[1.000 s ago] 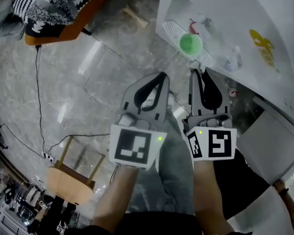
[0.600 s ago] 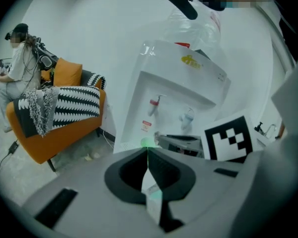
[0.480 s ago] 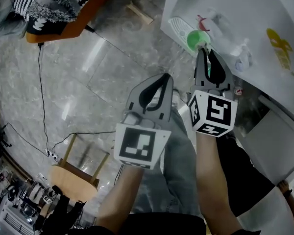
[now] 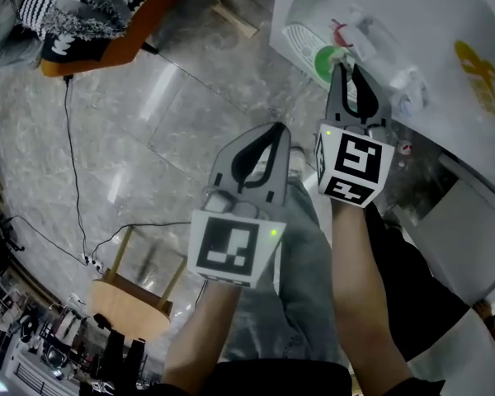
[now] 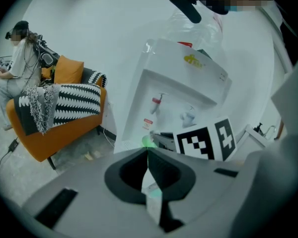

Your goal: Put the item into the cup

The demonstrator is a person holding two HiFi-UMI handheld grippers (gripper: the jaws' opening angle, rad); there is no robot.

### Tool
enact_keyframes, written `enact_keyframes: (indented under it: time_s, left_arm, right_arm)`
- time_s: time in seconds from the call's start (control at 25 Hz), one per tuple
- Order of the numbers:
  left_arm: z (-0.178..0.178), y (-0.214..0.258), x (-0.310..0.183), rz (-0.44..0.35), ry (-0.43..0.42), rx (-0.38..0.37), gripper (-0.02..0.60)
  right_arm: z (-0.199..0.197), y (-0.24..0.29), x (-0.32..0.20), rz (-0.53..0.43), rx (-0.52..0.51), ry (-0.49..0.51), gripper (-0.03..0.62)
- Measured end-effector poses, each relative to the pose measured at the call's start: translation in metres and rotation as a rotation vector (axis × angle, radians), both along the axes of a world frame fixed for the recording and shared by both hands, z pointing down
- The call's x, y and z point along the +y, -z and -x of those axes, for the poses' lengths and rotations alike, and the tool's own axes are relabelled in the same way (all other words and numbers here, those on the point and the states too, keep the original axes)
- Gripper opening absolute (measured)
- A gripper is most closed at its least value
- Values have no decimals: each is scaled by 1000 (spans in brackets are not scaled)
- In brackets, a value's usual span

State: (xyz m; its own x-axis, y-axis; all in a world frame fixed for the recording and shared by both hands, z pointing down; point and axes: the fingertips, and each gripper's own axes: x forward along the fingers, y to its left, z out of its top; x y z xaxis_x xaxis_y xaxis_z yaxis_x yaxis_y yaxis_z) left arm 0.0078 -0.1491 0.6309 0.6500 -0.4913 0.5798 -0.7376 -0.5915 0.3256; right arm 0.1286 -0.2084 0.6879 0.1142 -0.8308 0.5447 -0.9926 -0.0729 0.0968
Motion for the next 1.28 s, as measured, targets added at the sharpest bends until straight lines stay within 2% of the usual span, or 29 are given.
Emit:
enact_keyframes:
  time_s: [0.24,0.4,0.76,1.04,1.28]
  left_arm:
    - [1,-3,2,12,-4,-4,14]
    - [4,-6,4,28,-8,-5,14]
    - [3,-6,5,31,-6,0,14]
    - [5,2,1,8,-7,1,14]
    - [5,17,3,-2,12,28,14]
  right_arm:
    - [-1,-5,-3,18,39,1,77]
    - [1,-6,-5,19,36,12,123]
    - [-3,-3,1,8,16,-8,117]
    - [2,20,5,-47,13,-13,39]
    - [13,35,17,-66,-2,18,17]
